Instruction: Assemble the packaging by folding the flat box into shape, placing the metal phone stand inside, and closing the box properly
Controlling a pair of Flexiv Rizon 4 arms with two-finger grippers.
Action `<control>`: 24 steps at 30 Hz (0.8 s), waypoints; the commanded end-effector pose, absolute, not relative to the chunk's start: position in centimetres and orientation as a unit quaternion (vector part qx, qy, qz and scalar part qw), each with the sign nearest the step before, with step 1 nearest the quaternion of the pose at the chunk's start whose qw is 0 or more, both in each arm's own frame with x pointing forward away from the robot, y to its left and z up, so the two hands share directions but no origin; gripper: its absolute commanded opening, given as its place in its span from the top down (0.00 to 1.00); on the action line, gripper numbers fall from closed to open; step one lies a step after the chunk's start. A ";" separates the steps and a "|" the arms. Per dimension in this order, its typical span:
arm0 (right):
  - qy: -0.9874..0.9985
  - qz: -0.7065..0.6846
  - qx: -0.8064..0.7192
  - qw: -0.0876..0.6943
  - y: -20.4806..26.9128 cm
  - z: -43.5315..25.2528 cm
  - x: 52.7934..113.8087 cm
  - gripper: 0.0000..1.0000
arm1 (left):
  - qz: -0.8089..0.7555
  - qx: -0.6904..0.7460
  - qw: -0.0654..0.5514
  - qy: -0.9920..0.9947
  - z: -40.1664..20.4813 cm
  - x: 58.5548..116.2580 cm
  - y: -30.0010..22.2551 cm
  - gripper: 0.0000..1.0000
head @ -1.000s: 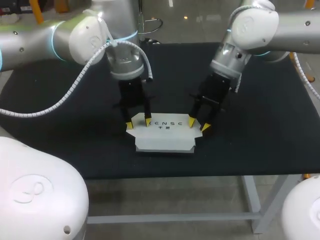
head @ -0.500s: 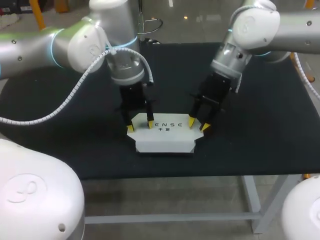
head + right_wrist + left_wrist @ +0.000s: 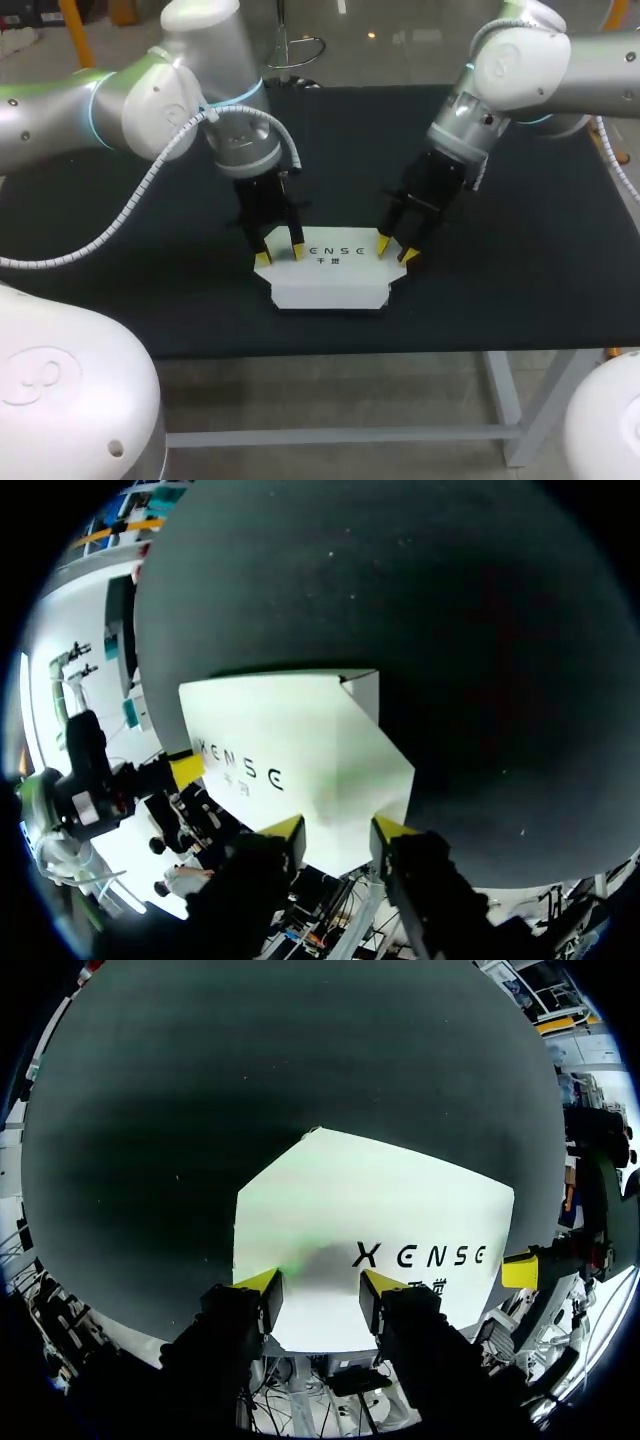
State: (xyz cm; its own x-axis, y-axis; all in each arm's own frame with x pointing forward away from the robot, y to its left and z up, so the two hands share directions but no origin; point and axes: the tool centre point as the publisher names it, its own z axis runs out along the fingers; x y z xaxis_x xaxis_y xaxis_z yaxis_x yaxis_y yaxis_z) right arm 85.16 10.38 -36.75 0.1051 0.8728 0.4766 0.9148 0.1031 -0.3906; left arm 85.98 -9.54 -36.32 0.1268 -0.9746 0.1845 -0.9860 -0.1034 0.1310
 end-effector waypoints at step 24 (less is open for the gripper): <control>-0.685 -0.123 -0.667 0.265 10.5 -37.4 83.7 0.51 | 0.067 0.727 0.101 -0.676 -37.2 85.8 -9.7 0.48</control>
